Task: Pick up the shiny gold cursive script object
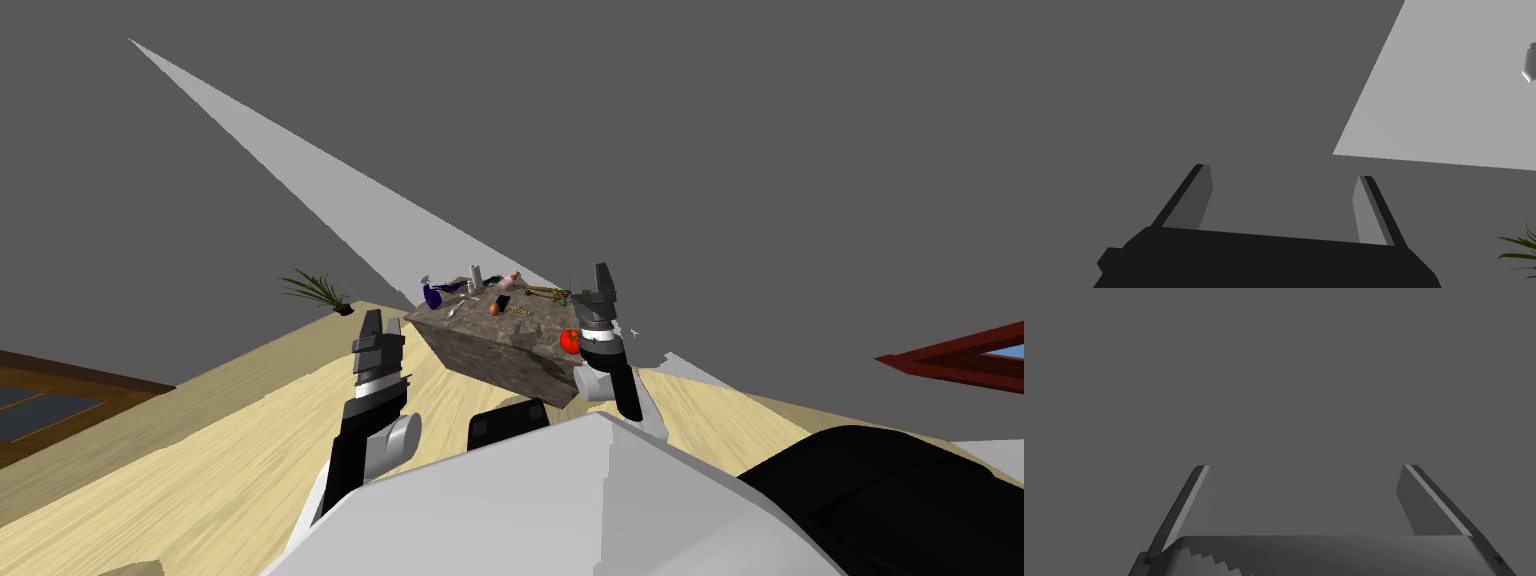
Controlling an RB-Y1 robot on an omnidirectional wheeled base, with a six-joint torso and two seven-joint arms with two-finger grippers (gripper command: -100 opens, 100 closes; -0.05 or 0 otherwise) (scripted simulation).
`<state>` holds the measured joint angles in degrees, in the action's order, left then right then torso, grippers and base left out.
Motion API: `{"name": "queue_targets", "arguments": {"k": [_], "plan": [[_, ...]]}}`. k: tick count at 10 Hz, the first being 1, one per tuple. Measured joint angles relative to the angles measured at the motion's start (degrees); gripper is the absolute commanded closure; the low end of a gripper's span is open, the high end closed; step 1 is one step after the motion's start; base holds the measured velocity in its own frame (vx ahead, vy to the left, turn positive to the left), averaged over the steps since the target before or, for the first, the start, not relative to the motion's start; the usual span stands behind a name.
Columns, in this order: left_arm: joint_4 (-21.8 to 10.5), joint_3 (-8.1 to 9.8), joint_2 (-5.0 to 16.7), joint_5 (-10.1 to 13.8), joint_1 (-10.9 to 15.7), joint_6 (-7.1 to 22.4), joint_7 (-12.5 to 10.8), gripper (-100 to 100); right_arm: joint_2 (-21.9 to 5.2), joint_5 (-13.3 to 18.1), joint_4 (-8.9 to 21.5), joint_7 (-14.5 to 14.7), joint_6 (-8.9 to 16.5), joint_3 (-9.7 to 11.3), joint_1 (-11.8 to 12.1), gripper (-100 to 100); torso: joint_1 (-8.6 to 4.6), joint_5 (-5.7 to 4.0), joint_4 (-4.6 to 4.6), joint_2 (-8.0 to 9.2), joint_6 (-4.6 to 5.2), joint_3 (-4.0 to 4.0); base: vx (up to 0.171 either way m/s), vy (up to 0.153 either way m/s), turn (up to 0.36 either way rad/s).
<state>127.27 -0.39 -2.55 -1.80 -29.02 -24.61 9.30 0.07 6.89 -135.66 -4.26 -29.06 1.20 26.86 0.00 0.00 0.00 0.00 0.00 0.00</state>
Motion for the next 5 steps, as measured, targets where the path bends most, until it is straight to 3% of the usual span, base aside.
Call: {"name": "queue_targets", "arguments": {"k": [5], "plan": [[0.00, 0.00, 0.00, 0.00, 0.00, 0.00, 0.00, 0, -7.48, 1.81, 1.78, 0.96, 0.24, -0.10, -0.40, -100, -0.04, -0.01, 0.03, 0.11, 0.00, 0.07, -0.034, -0.002, 0.038]]}}
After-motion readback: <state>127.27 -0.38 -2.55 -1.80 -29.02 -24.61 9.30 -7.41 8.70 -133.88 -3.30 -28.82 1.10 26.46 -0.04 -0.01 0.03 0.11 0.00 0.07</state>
